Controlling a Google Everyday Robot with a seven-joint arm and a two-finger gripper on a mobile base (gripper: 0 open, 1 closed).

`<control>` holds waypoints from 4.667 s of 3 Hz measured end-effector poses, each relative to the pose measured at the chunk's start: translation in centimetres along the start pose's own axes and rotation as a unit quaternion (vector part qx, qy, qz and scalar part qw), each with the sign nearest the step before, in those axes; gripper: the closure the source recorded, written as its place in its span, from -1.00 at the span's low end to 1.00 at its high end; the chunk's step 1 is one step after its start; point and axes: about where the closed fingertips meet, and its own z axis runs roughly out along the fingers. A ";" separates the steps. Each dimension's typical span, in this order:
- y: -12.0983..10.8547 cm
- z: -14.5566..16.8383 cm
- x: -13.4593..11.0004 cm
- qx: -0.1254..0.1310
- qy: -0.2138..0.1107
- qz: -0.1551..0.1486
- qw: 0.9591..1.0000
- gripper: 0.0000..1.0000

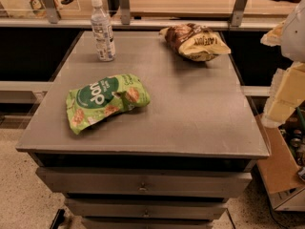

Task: Move brown chip bag near green rice chip bag

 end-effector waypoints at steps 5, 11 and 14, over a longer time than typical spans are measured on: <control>-1.9 2.5 -1.4 0.119 -0.070 0.204 0.969 -1.00; -8.7 6.9 -5.0 0.174 -0.239 0.323 0.899 -1.00; -13.9 11.4 -6.2 0.227 -0.250 0.352 0.873 -1.00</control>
Offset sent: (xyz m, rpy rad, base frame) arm 0.0068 0.0152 -0.0092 0.1363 -0.1108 -0.1276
